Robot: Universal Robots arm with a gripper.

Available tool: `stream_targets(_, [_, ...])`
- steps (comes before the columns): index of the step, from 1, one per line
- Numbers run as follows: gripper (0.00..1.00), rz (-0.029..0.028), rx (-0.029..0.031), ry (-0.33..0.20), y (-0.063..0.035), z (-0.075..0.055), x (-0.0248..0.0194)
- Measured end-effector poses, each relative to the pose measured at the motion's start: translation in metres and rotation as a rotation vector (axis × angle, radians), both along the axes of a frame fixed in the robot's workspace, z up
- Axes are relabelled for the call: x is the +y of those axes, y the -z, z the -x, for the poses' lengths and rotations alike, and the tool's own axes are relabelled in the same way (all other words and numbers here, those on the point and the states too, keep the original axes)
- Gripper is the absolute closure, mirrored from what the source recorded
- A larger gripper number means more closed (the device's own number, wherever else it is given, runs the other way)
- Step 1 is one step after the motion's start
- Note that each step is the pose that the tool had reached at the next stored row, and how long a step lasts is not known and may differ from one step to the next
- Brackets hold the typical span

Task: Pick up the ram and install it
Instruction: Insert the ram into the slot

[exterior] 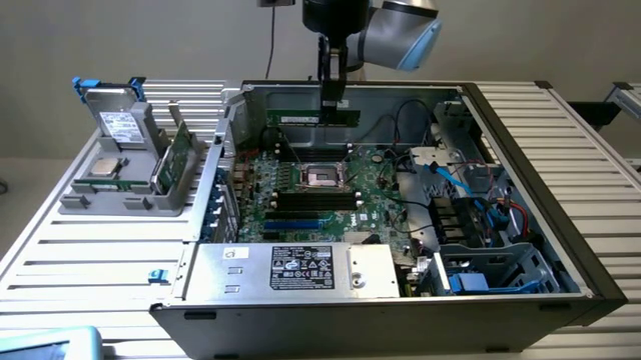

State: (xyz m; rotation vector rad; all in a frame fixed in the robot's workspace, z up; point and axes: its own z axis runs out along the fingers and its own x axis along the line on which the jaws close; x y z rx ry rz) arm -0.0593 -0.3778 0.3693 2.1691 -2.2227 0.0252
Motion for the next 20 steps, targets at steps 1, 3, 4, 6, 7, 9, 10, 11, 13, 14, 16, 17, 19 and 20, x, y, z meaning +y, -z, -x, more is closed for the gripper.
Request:
stream_targets(1, [0.86,0.0001,0.0,0.0,0.0019,0.0,0.0])
stream_targets(3, [0.86,0.0015,0.0,0.0,0.0054,0.0,0.0])
stream_targets(4, [0.86,0.0031,-0.0001,0.0,0.007,0.0,0.0])
stream_targets(6, [0.86,0.0094,0.0,0.0,0.009,0.0,0.0])
stream_targets(7, [0.86,0.0117,-0.0002,0.0,0.0104,0.0,0.0])
stream_targets(9, [0.86,0.0175,-0.0003,0.0,0.0126,0.0,0.0])
stream_targets(10, [0.86,0.0192,-0.0005,0.0,0.0142,0.0,0.0])
stream_targets(11, [0.86,0.0203,-0.0005,0.0,0.0159,0.0,0.0])
stream_targets(13, [0.86,0.0221,-0.0006,0.0,0.0193,-0.001,0.0])
stream_targets(14, [0.86,0.0229,-0.0006,0.0,0.021,-0.001,0.0])
stream_targets(16, [0.86,0.0246,-0.0007,0.0,0.0242,-0.001,-0.0003])
stream_targets(17, [0.86,0.0256,-0.0008,0.0,0.0255,-0.002,-0.0007])
stream_targets(19, [0.86,0.0279,-0.0008,0.0,0.0282,-0.003,-0.0015])
stream_targets(20, [0.86,0.0288,-0.001,0.0,0.0296,-0.003,-0.0019])
